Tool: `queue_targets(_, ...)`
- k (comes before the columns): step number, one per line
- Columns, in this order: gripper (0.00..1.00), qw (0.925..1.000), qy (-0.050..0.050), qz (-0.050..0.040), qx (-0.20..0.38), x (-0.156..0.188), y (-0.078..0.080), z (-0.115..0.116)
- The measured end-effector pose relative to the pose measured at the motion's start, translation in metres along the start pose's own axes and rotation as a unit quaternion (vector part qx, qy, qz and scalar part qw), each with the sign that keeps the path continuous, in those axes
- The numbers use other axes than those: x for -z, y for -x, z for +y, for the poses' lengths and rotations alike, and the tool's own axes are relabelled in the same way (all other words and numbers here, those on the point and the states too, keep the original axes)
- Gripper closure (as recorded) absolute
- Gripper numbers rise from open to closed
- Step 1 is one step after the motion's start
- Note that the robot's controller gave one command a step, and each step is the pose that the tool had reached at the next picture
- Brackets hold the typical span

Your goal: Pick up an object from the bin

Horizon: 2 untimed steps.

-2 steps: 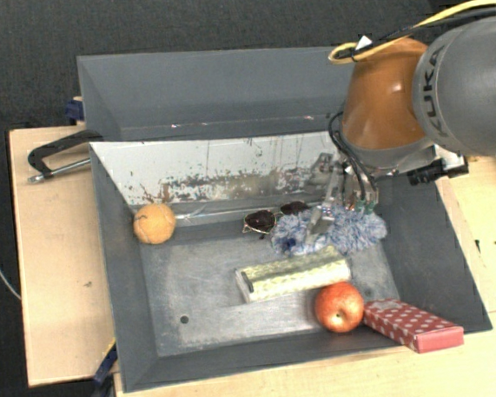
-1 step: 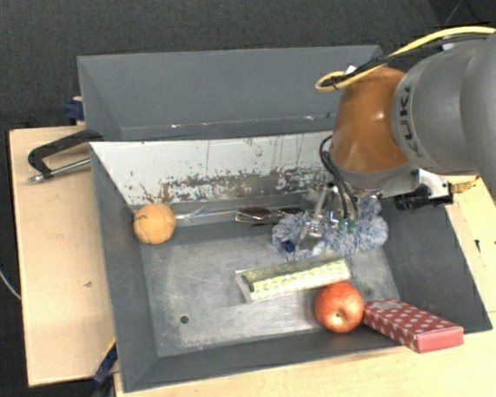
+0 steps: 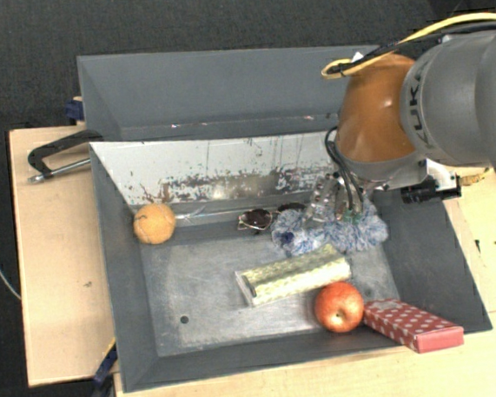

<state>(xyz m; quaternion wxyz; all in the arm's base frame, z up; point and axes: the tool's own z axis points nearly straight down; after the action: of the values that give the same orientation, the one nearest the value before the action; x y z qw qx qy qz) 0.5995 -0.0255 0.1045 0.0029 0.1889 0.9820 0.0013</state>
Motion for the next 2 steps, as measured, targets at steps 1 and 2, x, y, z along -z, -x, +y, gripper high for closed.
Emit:
queue_targets(1,1.0,1.0,0.0,-0.0001,-0.001,-0.001,0.0002,0.0001)
queue_targets(2,1.0,1.0,0.0,0.001,-0.001,0.0008,-0.0003,0.0)
